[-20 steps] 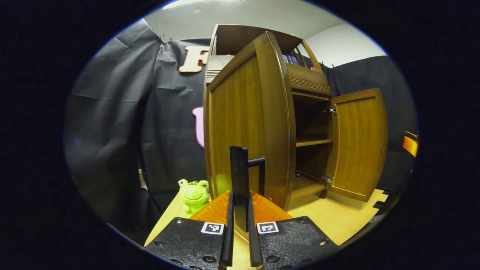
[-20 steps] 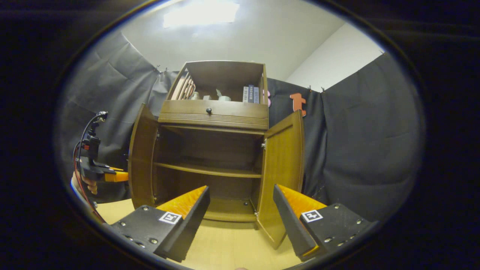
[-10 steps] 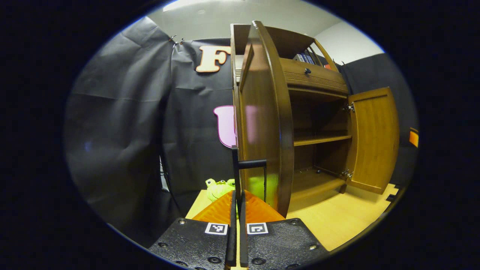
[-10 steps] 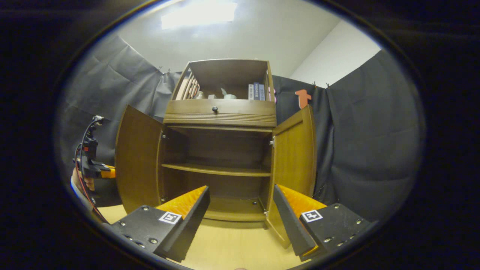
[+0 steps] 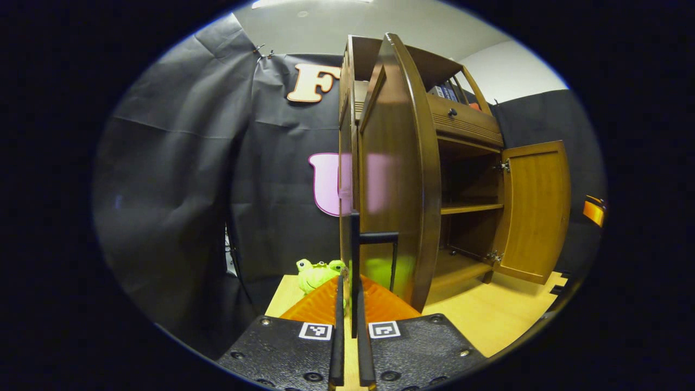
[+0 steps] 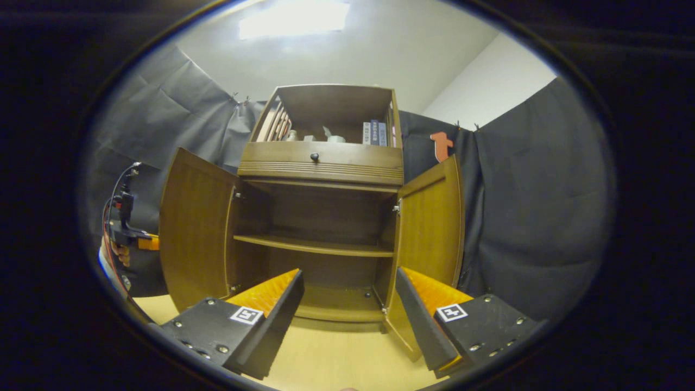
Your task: Open the right door of the double-door shoe cabinet with the right hand, and open the left door with the left hand.
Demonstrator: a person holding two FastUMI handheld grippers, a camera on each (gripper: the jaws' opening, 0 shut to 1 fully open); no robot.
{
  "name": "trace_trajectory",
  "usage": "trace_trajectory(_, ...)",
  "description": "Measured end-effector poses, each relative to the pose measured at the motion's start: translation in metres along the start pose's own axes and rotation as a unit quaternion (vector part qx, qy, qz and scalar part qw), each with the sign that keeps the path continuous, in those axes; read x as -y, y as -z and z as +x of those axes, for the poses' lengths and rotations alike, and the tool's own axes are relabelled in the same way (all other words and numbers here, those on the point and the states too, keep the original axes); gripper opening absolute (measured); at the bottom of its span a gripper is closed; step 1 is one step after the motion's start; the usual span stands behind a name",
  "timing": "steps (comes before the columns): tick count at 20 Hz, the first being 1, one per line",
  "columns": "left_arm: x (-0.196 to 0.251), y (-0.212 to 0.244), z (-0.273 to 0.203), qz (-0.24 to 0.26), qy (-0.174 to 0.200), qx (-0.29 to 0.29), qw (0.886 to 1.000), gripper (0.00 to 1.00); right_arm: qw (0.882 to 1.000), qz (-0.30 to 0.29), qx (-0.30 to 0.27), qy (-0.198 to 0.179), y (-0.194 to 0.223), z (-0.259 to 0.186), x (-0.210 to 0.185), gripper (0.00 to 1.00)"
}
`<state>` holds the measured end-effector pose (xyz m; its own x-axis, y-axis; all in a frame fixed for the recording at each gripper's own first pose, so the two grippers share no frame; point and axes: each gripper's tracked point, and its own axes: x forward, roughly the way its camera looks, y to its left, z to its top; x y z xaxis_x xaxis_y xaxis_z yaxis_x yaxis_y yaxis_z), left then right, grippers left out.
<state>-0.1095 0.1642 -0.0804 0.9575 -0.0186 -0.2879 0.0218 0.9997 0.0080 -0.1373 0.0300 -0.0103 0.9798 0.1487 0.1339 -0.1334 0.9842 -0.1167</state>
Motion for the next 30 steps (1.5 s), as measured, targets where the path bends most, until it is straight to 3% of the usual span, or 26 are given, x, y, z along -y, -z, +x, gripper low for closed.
trace_trajectory(2,0.000,-0.001,0.000,0.003,-0.005,-0.005,1.000,0.10,1.000,-0.001,0.004,0.000,-0.003,0.000,0.000,1.00)
trace_trajectory(3,0.001,-0.002,-0.004,0.008,-0.013,-0.004,1.000,0.17,1.000,0.000,0.005,-0.001,-0.003,-0.002,0.000,0.98)
trace_trajectory(5,0.002,-0.011,-0.014,0.024,-0.025,0.007,0.999,0.14,1.000,0.001,0.007,-0.004,-0.004,-0.004,-0.001,0.98)
trace_trajectory(9,0.007,-0.016,-0.039,0.024,-0.043,0.016,0.999,0.25,1.000,-0.001,0.003,-0.009,0.000,-0.008,-0.005,1.00)
trace_trajectory(10,0.006,-0.020,-0.044,0.025,-0.053,0.026,0.998,0.37,1.000,-0.003,0.001,-0.009,0.001,-0.008,-0.005,1.00)
trace_trajectory(11,0.005,-0.027,-0.049,0.025,-0.064,0.036,0.997,0.35,1.000,-0.003,0.000,-0.010,0.003,-0.008,-0.005,0.98)
trace_trajectory(15,0.015,-0.042,-0.065,-0.003,-0.067,0.051,0.996,0.46,1.000,-0.006,-0.010,-0.010,0.008,-0.004,-0.002,1.00)
trace_trajectory(18,0.019,-0.054,-0.074,-0.018,-0.082,0.070,0.994,0.76,1.000,0.003,-0.010,-0.001,0.008,-0.003,0.005,0.98)
trace_trajectory(20,0.025,-0.056,-0.076,-0.025,-0.087,0.071,0.993,0.89,1.000,0.013,-0.013,0.008,0.009,-0.001,0.008,1.00)
trace_trajectory(24,0.031,-0.065,-0.081,-0.019,-0.125,0.060,0.990,0.92,0.999,0.026,-0.014,0.016,0.010,0.002,0.010,1.00)
trace_trajectory(30,0.068,-0.086,-0.085,-0.009,-0.140,0.079,0.987,0.92,1.000,0.004,-0.024,0.012,0.014,0.001,0.009,1.00)
